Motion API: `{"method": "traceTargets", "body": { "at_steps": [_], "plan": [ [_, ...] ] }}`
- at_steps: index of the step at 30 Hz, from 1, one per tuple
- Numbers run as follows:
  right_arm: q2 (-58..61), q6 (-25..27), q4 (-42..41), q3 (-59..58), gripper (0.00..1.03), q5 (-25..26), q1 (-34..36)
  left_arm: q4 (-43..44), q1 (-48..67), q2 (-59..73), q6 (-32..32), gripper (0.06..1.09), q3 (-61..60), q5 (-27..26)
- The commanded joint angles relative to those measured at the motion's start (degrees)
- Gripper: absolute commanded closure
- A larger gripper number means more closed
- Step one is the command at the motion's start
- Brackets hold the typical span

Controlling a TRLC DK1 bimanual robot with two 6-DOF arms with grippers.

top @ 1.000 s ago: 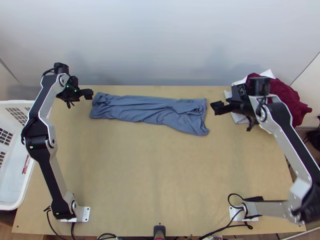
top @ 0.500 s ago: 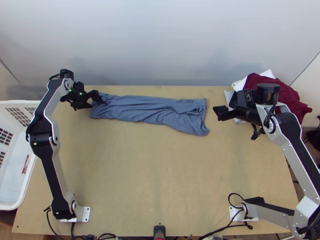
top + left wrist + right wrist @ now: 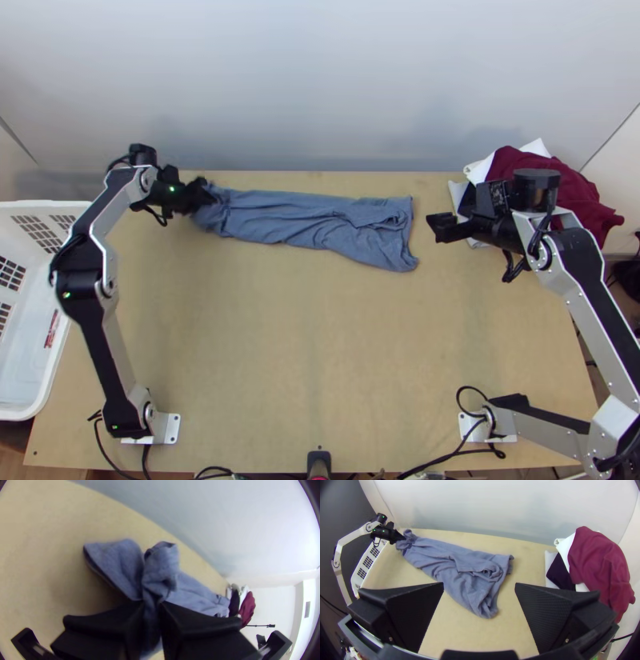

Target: Fold the t-shirt

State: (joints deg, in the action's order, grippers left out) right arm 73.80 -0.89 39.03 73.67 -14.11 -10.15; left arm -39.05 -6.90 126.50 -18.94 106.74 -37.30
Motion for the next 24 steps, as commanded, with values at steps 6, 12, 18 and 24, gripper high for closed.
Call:
{"method": "traceTargets", "body": {
  "at_steps": [6,12,18,24],
  "plan": [
    [-2.1,-2.2,-0.4,-6.3,0.04,0.0,-0.4,8.4,2.5,-9.2,-9.4,1.05,-0.6,-3.9],
    [-4.0,-4.0,-1.6,-9.0,0.04,0.0,-0.9,1.3,5.7,-8.2,-5.9,1.05,6.6,-1.5],
    [-7.4,-4.8,-2.2,-12.8,0.04,0.0,-0.8,-3.4,12.7,-6.8,-2.9,1.05,12.3,3.2],
    [-11.7,-5.2,-2.6,-16.5,0.04,0.1,0.6,-5.2,21.5,-3.6,-2.9,1.05,18.9,7.1]
  ]
}}
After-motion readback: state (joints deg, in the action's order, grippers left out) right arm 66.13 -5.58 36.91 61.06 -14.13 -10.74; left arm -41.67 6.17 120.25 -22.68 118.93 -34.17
